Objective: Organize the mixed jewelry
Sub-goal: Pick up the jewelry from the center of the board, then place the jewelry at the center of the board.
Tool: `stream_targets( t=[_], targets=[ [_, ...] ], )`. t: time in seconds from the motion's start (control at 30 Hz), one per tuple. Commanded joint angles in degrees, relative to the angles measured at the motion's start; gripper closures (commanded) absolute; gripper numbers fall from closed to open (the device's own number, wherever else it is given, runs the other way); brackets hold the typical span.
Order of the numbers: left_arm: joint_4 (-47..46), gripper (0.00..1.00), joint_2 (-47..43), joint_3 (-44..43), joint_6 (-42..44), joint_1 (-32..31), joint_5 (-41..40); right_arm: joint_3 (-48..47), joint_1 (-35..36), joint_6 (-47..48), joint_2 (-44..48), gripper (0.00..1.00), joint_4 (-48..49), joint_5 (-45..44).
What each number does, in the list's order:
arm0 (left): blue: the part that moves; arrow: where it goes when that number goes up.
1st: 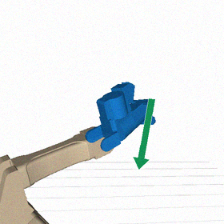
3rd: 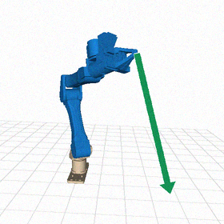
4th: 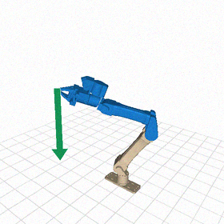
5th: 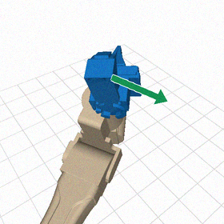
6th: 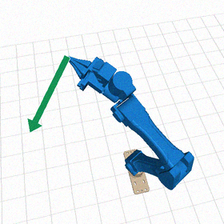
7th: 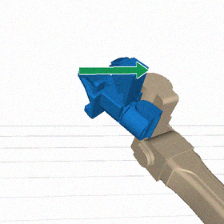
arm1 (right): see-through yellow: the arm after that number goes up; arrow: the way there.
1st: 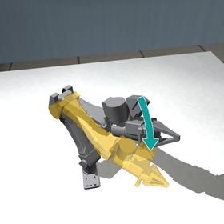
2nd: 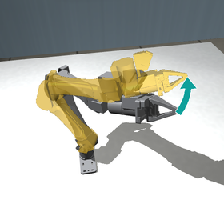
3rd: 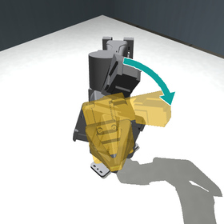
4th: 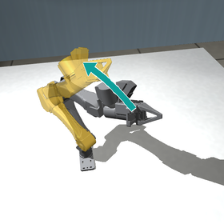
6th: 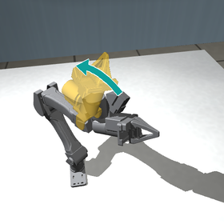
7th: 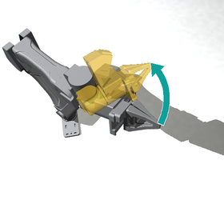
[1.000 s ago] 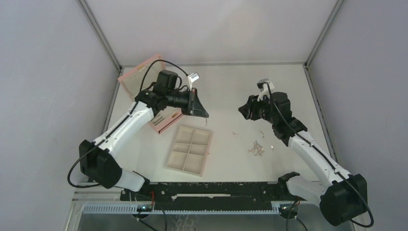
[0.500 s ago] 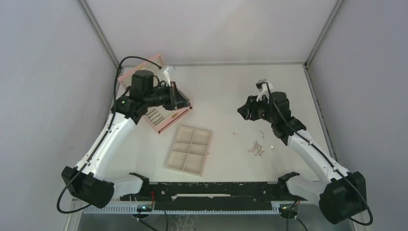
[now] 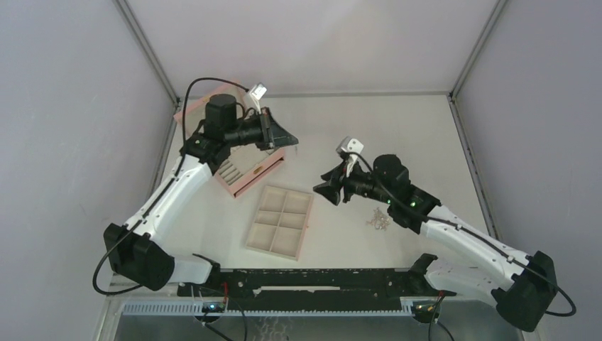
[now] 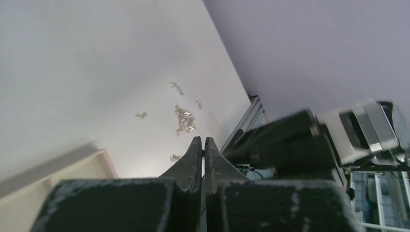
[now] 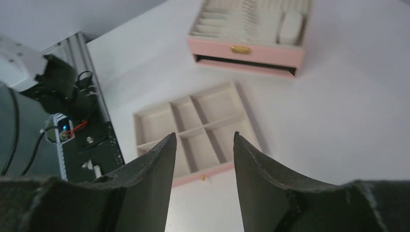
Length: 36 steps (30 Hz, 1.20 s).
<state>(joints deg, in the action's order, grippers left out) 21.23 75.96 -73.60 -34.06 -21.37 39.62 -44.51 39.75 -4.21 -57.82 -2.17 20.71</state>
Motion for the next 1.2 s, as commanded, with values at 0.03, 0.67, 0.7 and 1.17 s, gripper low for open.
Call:
stream_targets(
  t=[0.03,0.67,0.7,1.17],
  targets=[
    [-11.2,0.99,1.9,-2.3,-7.6,-4.5,-0.5,-0.8,4.2,3.9,2.3,0.44,5.7,-5.8],
    [-17.9,1.0,3.1,1.1,-15.4,-6.9,-5.3,-4.8,2.4,3.9,-4.4,0.41,13.5,-8.8],
    [-17.9,1.0,3.0,1.2,-15.4,-6.9,-5.4,-4.7,2.2,3.8,-4.5,0.4,14.3,-9.2],
    [-16.2,1.0,2.1,1.7,-14.7,-7.1,-6.5,-10.3,-2.1,1.8,-10.2,0.43,15.8,-0.3]
  ],
)
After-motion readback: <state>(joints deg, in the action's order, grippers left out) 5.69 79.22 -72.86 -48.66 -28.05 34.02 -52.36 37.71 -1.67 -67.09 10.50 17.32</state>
